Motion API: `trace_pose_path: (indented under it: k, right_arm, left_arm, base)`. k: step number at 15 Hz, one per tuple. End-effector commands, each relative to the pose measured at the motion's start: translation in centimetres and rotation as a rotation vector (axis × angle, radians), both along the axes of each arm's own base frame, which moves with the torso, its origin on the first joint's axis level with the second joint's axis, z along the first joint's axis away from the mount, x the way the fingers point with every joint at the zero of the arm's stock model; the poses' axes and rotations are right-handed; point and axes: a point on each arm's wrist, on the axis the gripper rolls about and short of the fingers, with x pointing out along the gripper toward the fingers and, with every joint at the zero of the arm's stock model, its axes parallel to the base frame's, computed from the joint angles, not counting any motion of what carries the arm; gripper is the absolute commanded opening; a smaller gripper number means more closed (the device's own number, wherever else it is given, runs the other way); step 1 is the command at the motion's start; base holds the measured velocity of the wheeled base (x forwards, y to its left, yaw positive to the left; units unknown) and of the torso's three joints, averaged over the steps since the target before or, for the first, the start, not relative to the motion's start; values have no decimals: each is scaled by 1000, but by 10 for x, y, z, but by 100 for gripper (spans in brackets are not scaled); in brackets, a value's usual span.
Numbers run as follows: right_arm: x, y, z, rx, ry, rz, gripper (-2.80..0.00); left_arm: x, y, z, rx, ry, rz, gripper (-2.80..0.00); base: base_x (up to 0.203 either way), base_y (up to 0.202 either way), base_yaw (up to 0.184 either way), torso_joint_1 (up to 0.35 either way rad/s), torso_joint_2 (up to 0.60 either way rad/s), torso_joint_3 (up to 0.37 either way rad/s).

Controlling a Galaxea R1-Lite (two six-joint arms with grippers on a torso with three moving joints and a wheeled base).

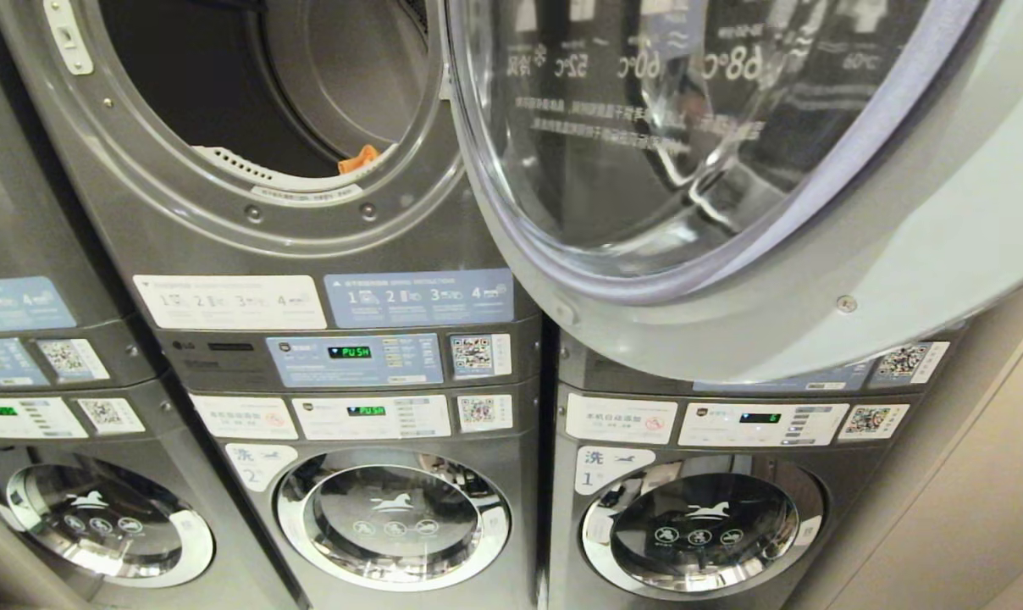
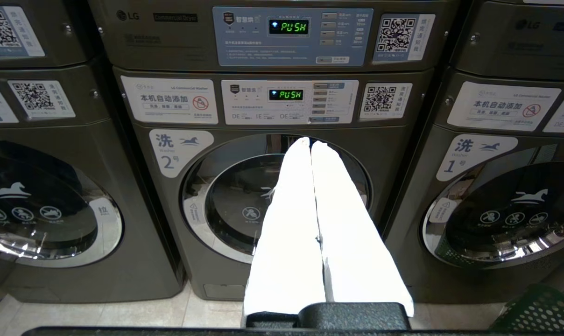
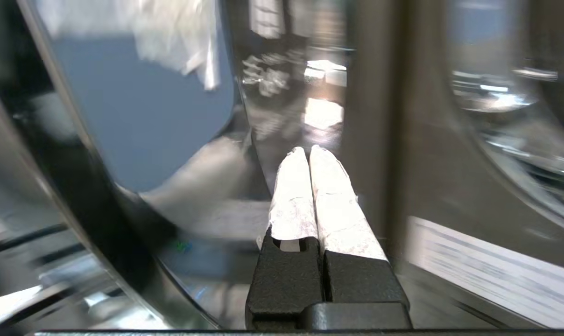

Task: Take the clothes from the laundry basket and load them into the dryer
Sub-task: Close the dryer

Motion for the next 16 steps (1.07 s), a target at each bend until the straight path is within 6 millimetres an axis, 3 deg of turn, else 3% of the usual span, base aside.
trace_pose_path:
  k: [1,5,8,12,16]
  right_arm:
    - [-13,6,6,11,-32,91,-280]
    - [-24,33,3,-31,11,319,-280]
    - [-10,65,7,-53,47,409,-280]
    - [8,125,8,-73,76,536,-280]
    - [15,201,-8,-99,92,666,-280]
  left_arm:
    - [0,0,0,0,1,0,-280]
    - [0,0,0,0,1,0,-280]
    - [0,0,0,0,0,0,-280]
    - [0,0,0,0,1,0,-280]
    - [0,0,0,0,1,0,-280]
  base:
    - [0,0,0,0,0,0]
    - [0,0,0,0,0,0]
    - [0,0,0,0,0,0]
    - [0,0,0,0,0,0]
    - [0,0,0,0,0,0]
